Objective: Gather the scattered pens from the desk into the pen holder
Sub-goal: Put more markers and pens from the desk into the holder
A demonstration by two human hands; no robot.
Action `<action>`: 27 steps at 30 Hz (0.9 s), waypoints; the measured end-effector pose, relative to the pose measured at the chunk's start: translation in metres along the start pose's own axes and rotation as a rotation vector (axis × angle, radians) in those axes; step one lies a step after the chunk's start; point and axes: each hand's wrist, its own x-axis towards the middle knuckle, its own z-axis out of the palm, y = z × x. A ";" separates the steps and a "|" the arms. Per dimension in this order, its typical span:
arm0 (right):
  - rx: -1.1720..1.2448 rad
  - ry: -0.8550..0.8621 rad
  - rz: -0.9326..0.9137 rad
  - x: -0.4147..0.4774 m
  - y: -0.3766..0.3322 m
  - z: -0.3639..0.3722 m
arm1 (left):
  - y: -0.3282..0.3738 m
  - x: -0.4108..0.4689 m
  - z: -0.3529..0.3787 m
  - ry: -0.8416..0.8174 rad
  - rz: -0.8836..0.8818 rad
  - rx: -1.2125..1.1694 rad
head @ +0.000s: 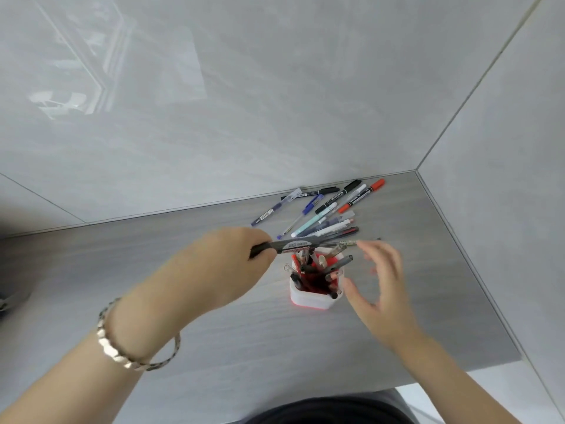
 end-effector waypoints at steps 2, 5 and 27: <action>0.062 -0.143 0.105 -0.004 0.003 -0.002 | -0.001 -0.004 -0.010 0.009 -0.022 0.078; 0.145 -0.335 0.278 -0.004 0.002 0.003 | -0.004 -0.006 -0.021 0.029 -0.079 0.220; 0.221 -0.265 0.306 0.002 0.005 0.019 | 0.011 0.032 0.053 0.060 0.104 0.128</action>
